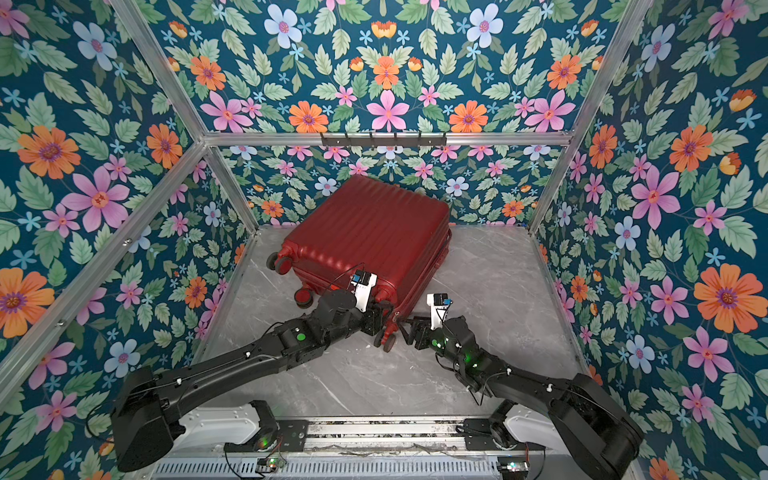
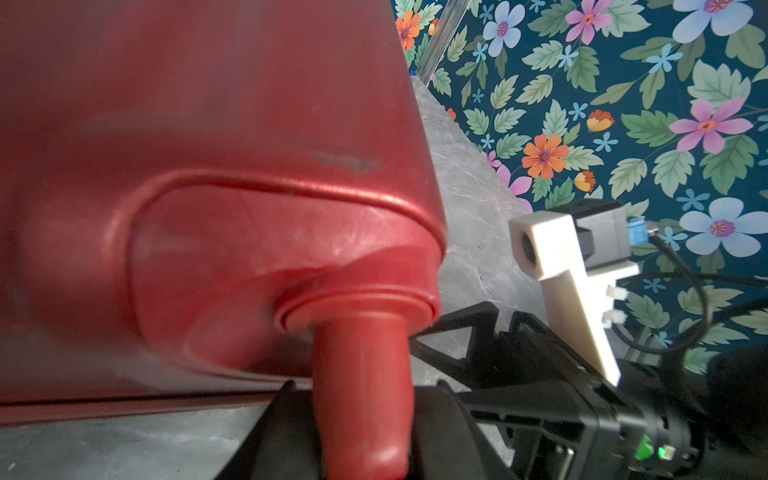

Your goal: Pack the luggage

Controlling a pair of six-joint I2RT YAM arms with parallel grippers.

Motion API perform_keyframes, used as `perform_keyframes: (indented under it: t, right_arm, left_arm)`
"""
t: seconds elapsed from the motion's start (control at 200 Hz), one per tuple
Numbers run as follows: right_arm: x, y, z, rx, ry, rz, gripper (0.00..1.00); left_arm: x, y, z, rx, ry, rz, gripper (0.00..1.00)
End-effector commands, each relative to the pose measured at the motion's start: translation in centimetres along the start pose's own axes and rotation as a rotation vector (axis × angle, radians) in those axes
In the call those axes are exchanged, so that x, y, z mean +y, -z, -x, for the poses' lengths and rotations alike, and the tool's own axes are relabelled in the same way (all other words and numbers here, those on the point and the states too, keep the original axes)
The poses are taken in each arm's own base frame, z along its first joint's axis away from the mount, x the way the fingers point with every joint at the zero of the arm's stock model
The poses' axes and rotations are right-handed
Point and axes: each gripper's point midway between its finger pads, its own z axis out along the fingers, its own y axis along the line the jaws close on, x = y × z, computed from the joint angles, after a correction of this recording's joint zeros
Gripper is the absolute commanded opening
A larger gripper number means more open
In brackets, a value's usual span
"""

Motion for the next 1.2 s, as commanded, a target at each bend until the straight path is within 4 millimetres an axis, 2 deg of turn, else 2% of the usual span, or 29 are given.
perform_keyframes:
  t: [0.0,0.18,0.34,0.575,0.705,0.855,1.1,1.195]
  right_arm:
    - [1.9,-0.5,0.6,0.004,-0.083,0.134,0.77]
    - [2.8,-2.4,0.4,0.043,-0.146,0.225,0.76]
    - [2.4,-3.4,0.2,0.030,-0.186,0.249,0.74]
    - [2.6,-4.4,0.5,0.013,-0.212,0.307,0.66]
    - [2.9,-5.0,0.2,0.032,-0.214,0.345,0.56]
    - [3.1,-4.8,0.3,0.028,-0.205,0.350,0.54]
    - [3.2,-4.2,0.2,0.031,-0.212,0.354,0.57]
    - [3.3,-4.2,0.1,0.041,-0.214,0.360,0.54]
  left_arm:
    - [-1.7,0.7,4.8,-0.180,0.002,-0.052,0.00]
    - [-1.7,0.5,4.9,-0.177,0.002,-0.048,0.00]
    - [-1.8,0.4,5.1,-0.174,0.001,-0.047,0.00]
    - [-1.8,0.3,5.1,-0.169,0.000,-0.040,0.00]
    - [-1.7,0.3,5.1,-0.168,0.000,-0.035,0.00]
    - [-1.6,0.4,5.3,-0.170,0.000,-0.026,0.00]
    - [-1.3,0.5,5.3,-0.170,0.000,-0.009,0.00]
    - [-1.1,0.6,5.2,-0.169,0.000,0.002,0.00]
